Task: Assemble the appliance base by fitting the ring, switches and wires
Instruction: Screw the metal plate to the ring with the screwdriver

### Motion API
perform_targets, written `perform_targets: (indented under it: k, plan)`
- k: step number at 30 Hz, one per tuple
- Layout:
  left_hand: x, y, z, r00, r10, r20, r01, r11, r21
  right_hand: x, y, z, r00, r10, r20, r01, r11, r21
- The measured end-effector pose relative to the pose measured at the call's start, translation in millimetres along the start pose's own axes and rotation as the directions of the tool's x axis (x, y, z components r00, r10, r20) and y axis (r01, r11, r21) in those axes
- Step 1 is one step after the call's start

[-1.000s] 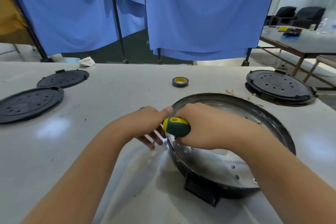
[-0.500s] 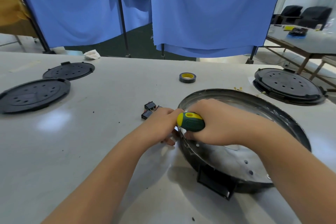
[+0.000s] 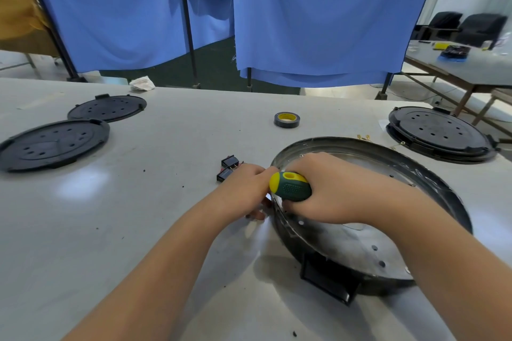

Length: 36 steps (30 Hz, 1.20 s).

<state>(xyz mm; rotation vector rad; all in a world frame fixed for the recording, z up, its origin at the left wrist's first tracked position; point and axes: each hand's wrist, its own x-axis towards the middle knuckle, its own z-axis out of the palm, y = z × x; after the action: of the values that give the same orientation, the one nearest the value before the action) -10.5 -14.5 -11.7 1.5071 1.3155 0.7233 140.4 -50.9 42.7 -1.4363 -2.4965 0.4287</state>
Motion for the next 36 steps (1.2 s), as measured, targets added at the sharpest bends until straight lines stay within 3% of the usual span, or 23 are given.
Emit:
perform_targets:
  k: [23,30,36]
  plan:
    - [-2,3,0,0.999,-0.015,-0.029,0.016,0.999,0.039,-1,-2,-2,0.999,0.001,0.037,-0.001,1.000,0.020]
    - [-10,9,0,0.975,-0.212,0.071,0.210,0.977,0.029,-2,-3,-2,0.998,-0.018,0.058,0.017,0.999,0.029]
    - [-11,11,2,0.967,-0.242,0.080,0.242,0.970,0.009,0,-1,-3,0.997,-0.029,0.073,0.025,0.998,0.064]
